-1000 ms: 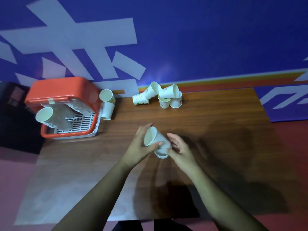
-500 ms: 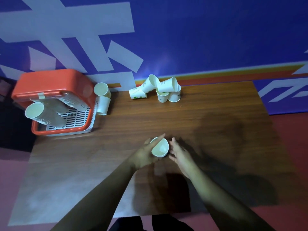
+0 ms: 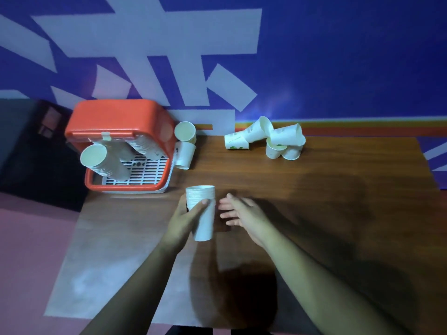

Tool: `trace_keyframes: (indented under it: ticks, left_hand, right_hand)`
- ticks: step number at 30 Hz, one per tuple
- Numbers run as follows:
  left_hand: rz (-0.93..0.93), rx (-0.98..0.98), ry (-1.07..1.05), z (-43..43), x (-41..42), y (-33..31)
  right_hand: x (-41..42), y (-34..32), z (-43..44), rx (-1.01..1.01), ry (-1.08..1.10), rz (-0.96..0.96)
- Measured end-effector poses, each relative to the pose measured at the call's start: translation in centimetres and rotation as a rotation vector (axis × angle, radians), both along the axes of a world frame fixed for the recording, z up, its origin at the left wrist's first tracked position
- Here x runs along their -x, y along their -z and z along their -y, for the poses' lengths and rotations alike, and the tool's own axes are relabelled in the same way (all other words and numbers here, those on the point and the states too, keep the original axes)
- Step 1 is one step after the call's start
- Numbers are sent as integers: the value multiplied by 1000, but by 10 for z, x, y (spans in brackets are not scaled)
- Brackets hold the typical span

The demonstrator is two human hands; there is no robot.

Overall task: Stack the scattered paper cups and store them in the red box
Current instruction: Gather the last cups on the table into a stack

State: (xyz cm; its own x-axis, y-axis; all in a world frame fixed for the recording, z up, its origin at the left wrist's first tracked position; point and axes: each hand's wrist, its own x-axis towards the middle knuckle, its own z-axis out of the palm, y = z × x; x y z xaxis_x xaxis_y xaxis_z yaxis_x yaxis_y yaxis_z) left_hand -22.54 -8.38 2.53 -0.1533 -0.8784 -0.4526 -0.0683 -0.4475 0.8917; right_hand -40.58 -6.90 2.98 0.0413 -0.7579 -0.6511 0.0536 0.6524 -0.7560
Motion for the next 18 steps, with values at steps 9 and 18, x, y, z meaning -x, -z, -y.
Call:
trace_keyframes:
  ticks: [9,18]
  left_hand:
    - [13,-53,-70,38,-89,14]
    - [-37,-23,-43,86,-127,23]
  right_hand:
    - [-74,33,150,57,-22,-309]
    - [-117,74,228,30,2,-544]
